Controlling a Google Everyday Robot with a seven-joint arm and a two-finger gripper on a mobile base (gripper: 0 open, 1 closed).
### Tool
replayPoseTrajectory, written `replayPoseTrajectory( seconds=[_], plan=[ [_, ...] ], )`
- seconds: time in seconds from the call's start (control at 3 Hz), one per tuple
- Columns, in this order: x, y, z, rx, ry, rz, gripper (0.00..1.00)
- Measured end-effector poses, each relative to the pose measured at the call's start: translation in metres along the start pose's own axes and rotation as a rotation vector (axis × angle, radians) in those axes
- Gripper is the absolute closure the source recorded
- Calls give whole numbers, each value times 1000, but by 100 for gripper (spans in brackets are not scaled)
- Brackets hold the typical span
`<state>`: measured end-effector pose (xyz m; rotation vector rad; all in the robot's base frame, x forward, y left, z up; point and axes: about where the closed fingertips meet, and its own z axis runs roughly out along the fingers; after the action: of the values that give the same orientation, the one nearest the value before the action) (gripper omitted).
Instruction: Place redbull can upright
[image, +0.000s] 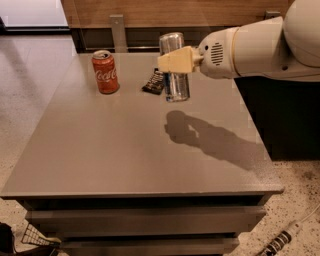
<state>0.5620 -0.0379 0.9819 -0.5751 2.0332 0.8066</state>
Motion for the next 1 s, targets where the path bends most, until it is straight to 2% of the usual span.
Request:
replayPoseTrajectory(
  seconds=[0.33,0.67,1.0],
  plan=[
    [11,5,2,-26,5,-181,100],
    [11,12,4,-35,3,-306,100],
    [11,12,4,-36,3,-307,100]
  ],
)
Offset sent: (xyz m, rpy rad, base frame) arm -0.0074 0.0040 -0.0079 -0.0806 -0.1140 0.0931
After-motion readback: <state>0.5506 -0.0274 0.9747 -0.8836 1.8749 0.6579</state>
